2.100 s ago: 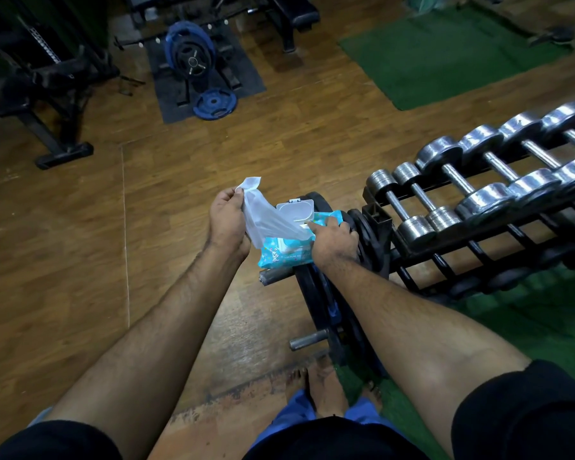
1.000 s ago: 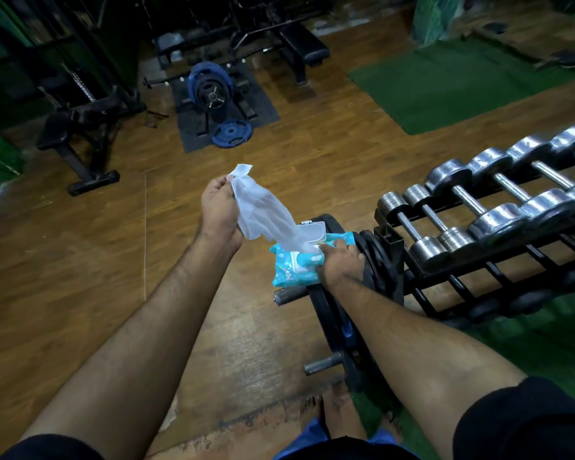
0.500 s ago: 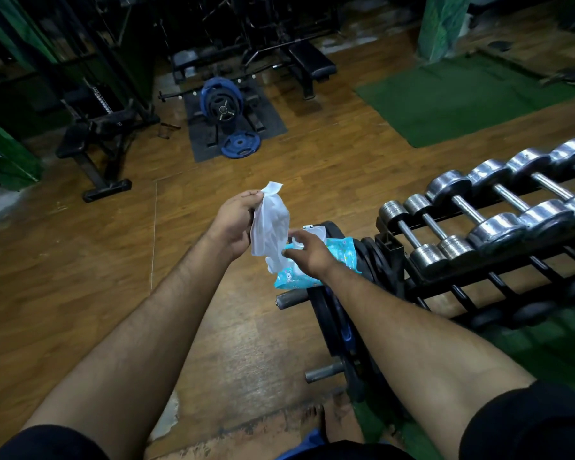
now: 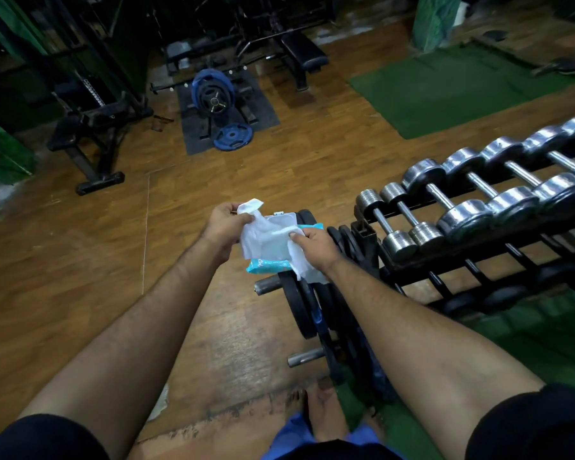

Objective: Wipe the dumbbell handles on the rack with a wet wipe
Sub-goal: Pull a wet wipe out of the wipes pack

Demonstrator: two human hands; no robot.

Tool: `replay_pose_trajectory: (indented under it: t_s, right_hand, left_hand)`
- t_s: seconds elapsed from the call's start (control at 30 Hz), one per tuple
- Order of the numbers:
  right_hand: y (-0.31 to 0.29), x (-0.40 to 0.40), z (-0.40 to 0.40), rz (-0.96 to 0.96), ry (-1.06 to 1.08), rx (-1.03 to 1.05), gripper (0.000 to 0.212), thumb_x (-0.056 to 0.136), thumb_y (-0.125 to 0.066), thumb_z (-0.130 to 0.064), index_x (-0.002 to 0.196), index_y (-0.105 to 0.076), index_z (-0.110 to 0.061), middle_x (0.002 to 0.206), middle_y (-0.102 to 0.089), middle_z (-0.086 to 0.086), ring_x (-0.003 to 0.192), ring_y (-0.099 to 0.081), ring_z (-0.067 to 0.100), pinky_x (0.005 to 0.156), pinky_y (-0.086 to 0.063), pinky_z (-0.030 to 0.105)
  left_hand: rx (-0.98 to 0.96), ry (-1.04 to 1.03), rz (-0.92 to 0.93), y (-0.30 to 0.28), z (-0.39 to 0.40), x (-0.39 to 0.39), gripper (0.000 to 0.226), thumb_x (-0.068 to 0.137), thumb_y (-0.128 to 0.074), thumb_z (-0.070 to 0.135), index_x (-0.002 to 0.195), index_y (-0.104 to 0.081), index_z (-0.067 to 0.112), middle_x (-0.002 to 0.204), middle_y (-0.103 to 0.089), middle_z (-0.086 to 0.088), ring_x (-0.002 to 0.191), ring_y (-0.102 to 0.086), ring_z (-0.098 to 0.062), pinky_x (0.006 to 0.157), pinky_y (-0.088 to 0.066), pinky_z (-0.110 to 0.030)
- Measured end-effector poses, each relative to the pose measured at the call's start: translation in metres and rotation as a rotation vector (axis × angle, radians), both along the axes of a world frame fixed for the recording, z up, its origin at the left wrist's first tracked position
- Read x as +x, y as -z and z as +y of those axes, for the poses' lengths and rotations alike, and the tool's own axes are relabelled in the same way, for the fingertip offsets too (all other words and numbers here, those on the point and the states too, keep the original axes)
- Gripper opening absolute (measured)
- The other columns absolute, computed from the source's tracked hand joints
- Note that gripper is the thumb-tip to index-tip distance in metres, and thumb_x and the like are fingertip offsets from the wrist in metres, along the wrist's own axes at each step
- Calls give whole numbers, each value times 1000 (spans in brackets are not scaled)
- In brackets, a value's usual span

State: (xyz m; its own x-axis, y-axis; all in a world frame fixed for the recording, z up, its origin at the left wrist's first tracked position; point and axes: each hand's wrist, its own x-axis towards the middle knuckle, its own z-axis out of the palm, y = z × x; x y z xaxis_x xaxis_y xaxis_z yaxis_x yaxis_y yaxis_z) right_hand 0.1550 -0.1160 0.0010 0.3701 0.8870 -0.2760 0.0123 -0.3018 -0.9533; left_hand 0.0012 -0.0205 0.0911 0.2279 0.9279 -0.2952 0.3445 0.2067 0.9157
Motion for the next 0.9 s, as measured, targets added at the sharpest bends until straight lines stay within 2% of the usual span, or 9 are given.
replay_pose_trajectory:
  t_s: [0.1, 0.2, 0.3, 0.47, 0.53, 0.63, 0.77, 0.83, 0.9]
  right_hand:
    - [6, 9, -16, 45, 16, -96, 42, 98, -59, -25, 59, -44, -18, 57, -40, -3, 53, -38, 10, 49, -28, 27]
    - [8, 12, -27, 146, 49, -160, 25, 99, -58, -28, 82, -64, -11, 76, -57, 5, 66, -50, 15, 54, -36, 26]
    - [8, 12, -33, 281, 92, -193, 29, 100, -55, -33, 109, -68, -9, 95, -67, 5, 79, -60, 17, 61, -45, 27]
    - [5, 9, -40, 351, 102, -211, 24, 100, -56, -25, 112, -67, -8, 107, -70, 12, 91, -65, 26, 81, -53, 39]
    - [7, 6, -45, 305, 82, -240, 21, 96, -61, -22, 109, -69, -8, 107, -73, 13, 89, -68, 28, 82, -56, 42]
    - [7, 1, -51, 141, 106, -291, 18, 92, -64, -23, 103, -70, -10, 94, -70, 7, 77, -62, 21, 64, -50, 28]
    - [5, -6, -53, 214, 190, -264, 14, 98, -57, -23, 100, -67, -13, 84, -62, 3, 69, -54, 15, 57, -42, 26]
    - [5, -8, -53, 257, 216, -274, 27, 100, -54, -30, 113, -67, -10, 98, -68, 8, 78, -60, 16, 70, -52, 31]
    - [5, -7, -54, 392, 291, -287, 34, 100, -52, -38, 110, -70, -10, 109, -72, 13, 92, -66, 24, 89, -52, 39]
  left_hand:
    - [85, -37, 34, 13, -12, 11, 17, 91, -56, -3, 102, -64, 8, 91, -66, -11, 75, -63, -22, 65, -52, -29]
    - [157, 49, 99, 21, -27, 23, 25, 91, -49, -5, 95, -68, 11, 90, -68, -10, 77, -62, -22, 70, -51, -32]
    - [227, 183, 173, 27, -36, 32, 35, 91, -43, -2, 100, -74, 11, 100, -71, -8, 87, -62, -20, 75, -48, -28]
    - [414, 287, 340, 41, -41, 34, 53, 80, -36, 23, 117, -73, 17, 117, -65, -10, 104, -61, -24, 91, -51, -32]
    - [423, 249, 275, 41, -45, 32, 47, 83, -38, 16, 115, -72, 13, 115, -68, -9, 102, -62, -23, 88, -51, -31]
    - [380, 157, 191, 41, -46, 30, 36, 86, -42, 9, 108, -70, 15, 102, -71, -5, 93, -64, -25, 80, -53, -35]
    - [459, 259, 214, 41, -53, 29, 20, 92, -52, 9, 102, -70, 12, 84, -66, -1, 74, -56, -18, 68, -46, -31]
    - [550, 359, 251, 42, -61, 31, 17, 92, -57, 9, 100, -72, 10, 88, -70, 0, 77, -59, -16, 73, -48, -31]
    - [589, 491, 301, 42, -72, 31, 24, 88, -57, 9, 104, -74, 11, 99, -74, -2, 86, -63, -18, 82, -50, -31]
